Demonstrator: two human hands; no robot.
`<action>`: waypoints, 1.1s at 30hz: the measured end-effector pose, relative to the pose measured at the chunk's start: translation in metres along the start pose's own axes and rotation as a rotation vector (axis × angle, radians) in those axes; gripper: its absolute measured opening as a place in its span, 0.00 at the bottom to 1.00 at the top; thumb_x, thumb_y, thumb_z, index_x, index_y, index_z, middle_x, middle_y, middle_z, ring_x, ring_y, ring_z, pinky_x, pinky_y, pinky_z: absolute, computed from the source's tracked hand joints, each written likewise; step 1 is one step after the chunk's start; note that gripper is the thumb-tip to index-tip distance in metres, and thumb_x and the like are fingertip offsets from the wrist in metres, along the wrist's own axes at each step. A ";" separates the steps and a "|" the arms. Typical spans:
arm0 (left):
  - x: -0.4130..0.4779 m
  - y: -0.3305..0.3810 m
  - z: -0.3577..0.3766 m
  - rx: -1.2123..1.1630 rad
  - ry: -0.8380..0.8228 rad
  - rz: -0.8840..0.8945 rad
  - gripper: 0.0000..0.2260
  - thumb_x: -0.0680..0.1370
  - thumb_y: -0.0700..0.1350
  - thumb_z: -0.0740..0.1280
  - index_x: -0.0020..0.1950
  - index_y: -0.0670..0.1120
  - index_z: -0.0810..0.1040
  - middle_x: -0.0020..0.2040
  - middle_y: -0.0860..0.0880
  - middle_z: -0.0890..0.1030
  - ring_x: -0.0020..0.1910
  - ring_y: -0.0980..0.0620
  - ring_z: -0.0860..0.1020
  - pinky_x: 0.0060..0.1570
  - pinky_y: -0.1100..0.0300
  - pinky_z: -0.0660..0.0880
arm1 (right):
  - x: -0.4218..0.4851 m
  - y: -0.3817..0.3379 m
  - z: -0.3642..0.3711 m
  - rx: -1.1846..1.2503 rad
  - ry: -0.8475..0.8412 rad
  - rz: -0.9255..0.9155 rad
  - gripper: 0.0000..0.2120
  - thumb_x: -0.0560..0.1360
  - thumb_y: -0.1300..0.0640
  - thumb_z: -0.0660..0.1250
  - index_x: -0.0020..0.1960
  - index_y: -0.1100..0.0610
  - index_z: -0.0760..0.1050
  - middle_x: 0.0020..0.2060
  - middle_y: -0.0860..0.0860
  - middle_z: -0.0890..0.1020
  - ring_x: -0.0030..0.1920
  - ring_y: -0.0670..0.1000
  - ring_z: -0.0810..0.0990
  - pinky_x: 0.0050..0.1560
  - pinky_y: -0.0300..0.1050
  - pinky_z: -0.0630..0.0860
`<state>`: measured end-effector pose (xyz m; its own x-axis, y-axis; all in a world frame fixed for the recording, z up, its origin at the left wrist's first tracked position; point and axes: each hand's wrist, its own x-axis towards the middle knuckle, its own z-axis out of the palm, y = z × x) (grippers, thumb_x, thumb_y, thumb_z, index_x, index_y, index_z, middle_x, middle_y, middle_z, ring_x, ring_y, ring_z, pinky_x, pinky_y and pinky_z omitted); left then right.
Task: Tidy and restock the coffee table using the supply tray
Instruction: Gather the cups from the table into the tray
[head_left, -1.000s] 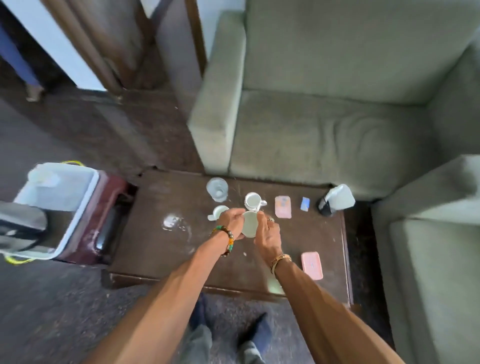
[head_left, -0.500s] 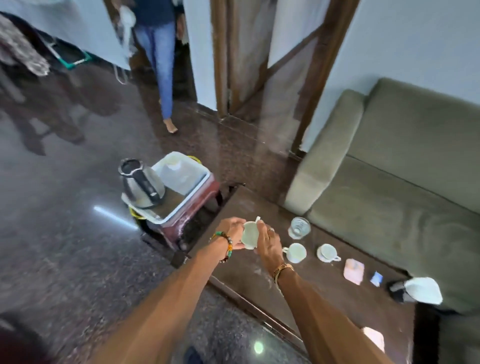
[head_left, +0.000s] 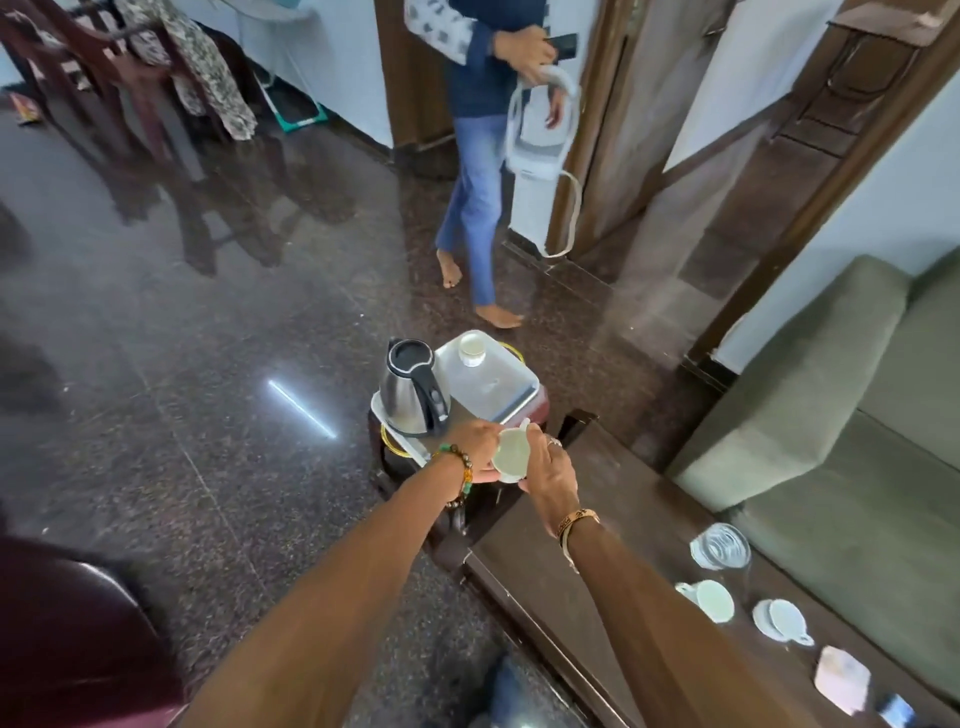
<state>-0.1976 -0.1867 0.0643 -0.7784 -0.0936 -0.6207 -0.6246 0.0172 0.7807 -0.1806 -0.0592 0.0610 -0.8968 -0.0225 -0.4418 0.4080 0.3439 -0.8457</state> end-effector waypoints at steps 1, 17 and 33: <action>0.007 -0.002 -0.006 0.006 0.001 -0.019 0.11 0.80 0.39 0.60 0.42 0.53 0.73 0.66 0.39 0.76 0.58 0.42 0.79 0.52 0.49 0.80 | 0.009 -0.002 0.008 -0.002 -0.009 -0.005 0.24 0.85 0.49 0.54 0.68 0.67 0.72 0.65 0.67 0.76 0.61 0.63 0.77 0.67 0.63 0.72; 0.132 0.089 -0.071 -0.045 0.080 -0.060 0.08 0.80 0.37 0.60 0.52 0.49 0.74 0.67 0.38 0.74 0.59 0.41 0.78 0.48 0.54 0.80 | 0.161 -0.085 0.048 -0.047 -0.102 -0.071 0.25 0.85 0.48 0.52 0.72 0.65 0.69 0.58 0.57 0.74 0.56 0.52 0.69 0.69 0.63 0.70; 0.307 0.130 -0.172 0.088 -0.029 -0.121 0.16 0.76 0.39 0.68 0.64 0.42 0.77 0.61 0.43 0.80 0.58 0.47 0.80 0.59 0.57 0.76 | 0.323 -0.110 0.155 0.143 0.014 0.160 0.21 0.81 0.42 0.59 0.63 0.56 0.77 0.57 0.55 0.79 0.62 0.59 0.77 0.67 0.62 0.72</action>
<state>-0.5070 -0.3842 -0.0126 -0.6978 -0.0714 -0.7127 -0.7160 0.0950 0.6916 -0.4888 -0.2496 -0.0355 -0.8205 0.0349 -0.5705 0.5646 0.2054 -0.7994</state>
